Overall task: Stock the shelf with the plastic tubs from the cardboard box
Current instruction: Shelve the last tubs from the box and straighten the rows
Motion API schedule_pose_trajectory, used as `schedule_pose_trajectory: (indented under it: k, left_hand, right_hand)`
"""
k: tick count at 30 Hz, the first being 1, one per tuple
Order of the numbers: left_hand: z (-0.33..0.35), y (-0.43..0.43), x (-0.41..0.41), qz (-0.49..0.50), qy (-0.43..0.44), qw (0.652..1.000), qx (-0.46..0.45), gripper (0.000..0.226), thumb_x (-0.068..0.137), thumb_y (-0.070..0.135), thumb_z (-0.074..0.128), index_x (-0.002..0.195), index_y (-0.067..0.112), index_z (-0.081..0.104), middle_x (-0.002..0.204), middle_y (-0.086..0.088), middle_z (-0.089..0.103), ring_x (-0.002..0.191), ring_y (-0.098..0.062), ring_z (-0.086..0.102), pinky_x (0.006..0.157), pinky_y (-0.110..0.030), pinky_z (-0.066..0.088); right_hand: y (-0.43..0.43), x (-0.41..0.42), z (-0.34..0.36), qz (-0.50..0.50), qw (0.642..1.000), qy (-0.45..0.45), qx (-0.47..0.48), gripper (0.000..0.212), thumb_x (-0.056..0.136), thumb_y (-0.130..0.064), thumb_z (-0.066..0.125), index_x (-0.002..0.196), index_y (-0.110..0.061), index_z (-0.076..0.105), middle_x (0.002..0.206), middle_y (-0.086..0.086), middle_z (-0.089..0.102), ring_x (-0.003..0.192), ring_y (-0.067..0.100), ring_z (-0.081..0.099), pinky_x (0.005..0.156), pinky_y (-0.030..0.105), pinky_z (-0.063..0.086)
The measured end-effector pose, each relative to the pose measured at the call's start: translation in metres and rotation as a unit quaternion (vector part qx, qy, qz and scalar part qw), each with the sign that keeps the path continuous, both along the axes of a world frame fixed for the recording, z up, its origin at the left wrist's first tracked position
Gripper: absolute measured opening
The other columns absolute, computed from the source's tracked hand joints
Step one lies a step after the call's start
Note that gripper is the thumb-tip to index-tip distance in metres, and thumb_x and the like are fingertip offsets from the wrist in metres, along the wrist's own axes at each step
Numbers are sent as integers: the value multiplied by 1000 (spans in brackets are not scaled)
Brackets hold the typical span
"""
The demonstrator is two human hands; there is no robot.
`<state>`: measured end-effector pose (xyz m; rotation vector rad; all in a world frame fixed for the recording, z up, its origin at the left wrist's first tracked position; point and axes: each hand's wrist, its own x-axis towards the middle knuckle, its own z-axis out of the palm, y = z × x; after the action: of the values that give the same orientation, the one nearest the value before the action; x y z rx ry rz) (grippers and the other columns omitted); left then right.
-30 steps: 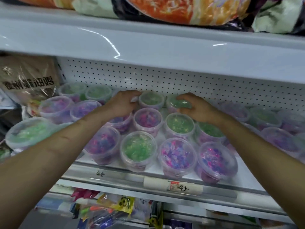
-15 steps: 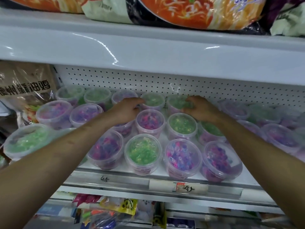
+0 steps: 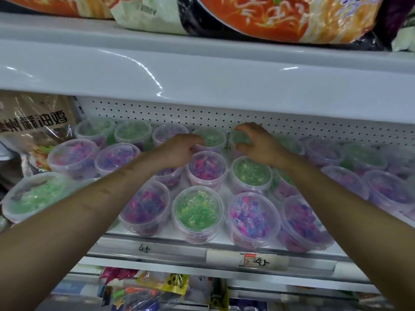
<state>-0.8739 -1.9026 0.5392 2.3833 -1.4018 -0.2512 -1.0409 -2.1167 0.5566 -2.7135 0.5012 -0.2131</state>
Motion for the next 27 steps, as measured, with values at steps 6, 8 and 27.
schedule_pose_trajectory:
  k: [6, 8, 27]
  left_hand:
    - [-3, 5, 13, 9, -21, 998, -51, 41, 93, 1, 64, 135, 3, 65, 129, -21, 65, 117, -36, 64, 100, -36, 48]
    - [-5, 4, 18, 3, -34, 999, -41, 40, 93, 4, 65, 133, 6, 67, 126, -20, 69, 114, -35, 65, 98, -45, 52]
    - [-5, -4, 42, 7, 51, 998, -25, 58, 98, 6, 62, 152, 22, 50, 147, -6, 57, 131, -22, 54, 84, -14, 31]
  right_hand:
    - [21, 31, -8, 34, 998, 49, 0, 69, 96, -35, 75, 155, -14, 47, 157, 9, 49, 143, 28, 46, 114, 35, 36]
    - [25, 35, -11, 30, 998, 50, 0, 70, 96, -37, 74, 156, -13, 47, 159, 10, 48, 145, 30, 44, 117, 35, 33]
    - [22, 37, -18, 12, 999, 27, -39, 68, 97, -40, 73, 154, -13, 49, 156, 12, 51, 142, 33, 45, 118, 37, 31]
